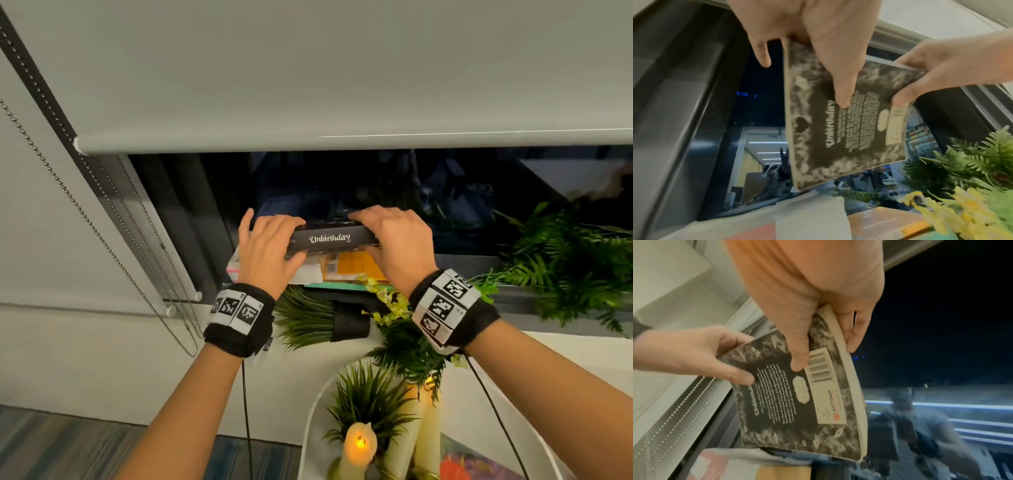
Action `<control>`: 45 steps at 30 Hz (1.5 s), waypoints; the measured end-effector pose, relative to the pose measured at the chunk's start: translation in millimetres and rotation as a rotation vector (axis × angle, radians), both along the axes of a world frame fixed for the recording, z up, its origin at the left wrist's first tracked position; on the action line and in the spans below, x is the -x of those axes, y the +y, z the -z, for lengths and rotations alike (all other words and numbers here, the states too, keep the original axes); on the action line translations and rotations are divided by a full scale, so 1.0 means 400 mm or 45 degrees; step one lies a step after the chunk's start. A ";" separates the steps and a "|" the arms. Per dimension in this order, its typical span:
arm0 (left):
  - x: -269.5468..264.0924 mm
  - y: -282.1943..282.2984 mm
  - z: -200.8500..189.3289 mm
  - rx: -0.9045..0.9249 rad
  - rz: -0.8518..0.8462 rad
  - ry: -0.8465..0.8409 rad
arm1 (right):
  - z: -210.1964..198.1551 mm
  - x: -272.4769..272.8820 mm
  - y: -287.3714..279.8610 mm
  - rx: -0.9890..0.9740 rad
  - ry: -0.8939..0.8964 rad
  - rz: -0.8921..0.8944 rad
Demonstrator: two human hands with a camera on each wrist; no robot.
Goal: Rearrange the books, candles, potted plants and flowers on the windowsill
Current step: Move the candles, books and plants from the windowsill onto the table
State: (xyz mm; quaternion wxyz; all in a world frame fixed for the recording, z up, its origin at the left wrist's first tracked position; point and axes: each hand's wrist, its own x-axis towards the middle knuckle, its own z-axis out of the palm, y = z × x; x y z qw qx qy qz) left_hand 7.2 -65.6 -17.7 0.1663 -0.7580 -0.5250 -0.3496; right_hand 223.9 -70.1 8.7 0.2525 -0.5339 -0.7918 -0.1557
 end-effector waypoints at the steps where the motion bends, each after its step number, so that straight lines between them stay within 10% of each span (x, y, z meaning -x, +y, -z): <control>1: 0.000 -0.016 -0.006 -0.002 0.017 -0.017 | -0.010 -0.024 -0.029 -0.019 0.009 0.007; 10: -0.158 -0.235 -0.103 0.080 0.471 -0.017 | -0.100 -0.206 -0.304 0.156 -0.074 0.055; 16: -0.309 -0.328 -0.044 0.444 0.630 0.112 | 0.026 -0.261 -0.401 0.549 -0.113 0.051; 34: -0.186 -0.334 0.215 0.943 0.277 -0.059 | 0.574 -0.500 -0.452 1.353 1.125 0.609; 45: -0.104 -0.316 0.277 1.037 0.134 -0.157 | 0.631 -0.507 -0.403 1.353 0.630 0.846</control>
